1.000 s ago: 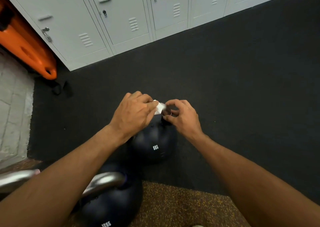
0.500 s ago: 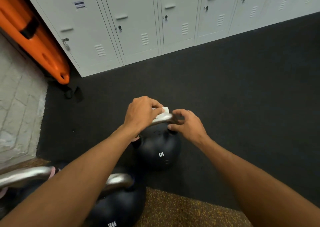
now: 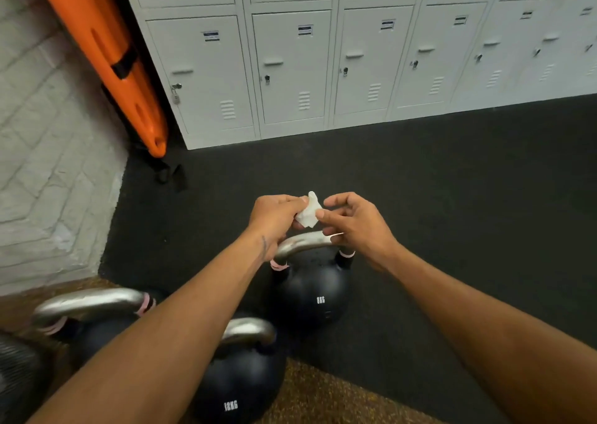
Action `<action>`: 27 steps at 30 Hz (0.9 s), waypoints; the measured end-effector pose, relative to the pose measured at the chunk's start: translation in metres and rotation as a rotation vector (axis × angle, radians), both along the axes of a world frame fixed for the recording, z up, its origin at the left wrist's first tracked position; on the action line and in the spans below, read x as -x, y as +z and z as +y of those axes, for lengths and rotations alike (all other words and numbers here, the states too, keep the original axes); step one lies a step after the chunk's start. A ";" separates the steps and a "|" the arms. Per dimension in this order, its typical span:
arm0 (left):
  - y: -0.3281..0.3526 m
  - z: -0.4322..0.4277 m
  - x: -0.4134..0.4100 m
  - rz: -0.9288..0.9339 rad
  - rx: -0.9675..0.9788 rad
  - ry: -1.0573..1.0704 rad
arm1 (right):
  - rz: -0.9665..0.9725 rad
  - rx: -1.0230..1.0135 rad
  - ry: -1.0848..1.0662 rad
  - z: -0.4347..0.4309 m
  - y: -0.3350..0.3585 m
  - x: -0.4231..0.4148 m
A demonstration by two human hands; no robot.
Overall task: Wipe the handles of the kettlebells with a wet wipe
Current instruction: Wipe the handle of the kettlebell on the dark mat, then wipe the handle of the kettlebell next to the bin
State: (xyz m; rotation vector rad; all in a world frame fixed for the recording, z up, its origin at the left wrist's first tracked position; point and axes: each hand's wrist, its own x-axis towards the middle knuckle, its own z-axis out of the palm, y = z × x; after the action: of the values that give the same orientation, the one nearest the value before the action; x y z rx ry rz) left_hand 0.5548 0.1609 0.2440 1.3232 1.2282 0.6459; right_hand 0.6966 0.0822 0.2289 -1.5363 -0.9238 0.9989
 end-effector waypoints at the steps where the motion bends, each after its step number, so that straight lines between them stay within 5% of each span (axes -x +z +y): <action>1: 0.003 -0.002 0.004 -0.017 0.004 0.027 | -0.035 0.016 0.025 0.001 0.006 0.002; 8: 0.021 -0.014 0.037 -0.089 -0.017 0.091 | -0.198 0.069 0.107 -0.001 0.046 0.035; 14: 0.041 -0.035 0.105 -0.145 -0.027 -0.151 | 0.043 0.087 0.121 -0.001 0.058 0.089; 27: 0.055 -0.020 0.217 -0.324 0.219 -0.038 | 0.185 0.202 0.328 0.021 0.085 0.165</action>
State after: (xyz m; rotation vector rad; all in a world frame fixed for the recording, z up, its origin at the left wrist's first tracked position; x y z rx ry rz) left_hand 0.3382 0.1412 0.2993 1.0124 0.9765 0.6503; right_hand 0.5320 0.1028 0.3139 -1.4519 -0.9854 1.4824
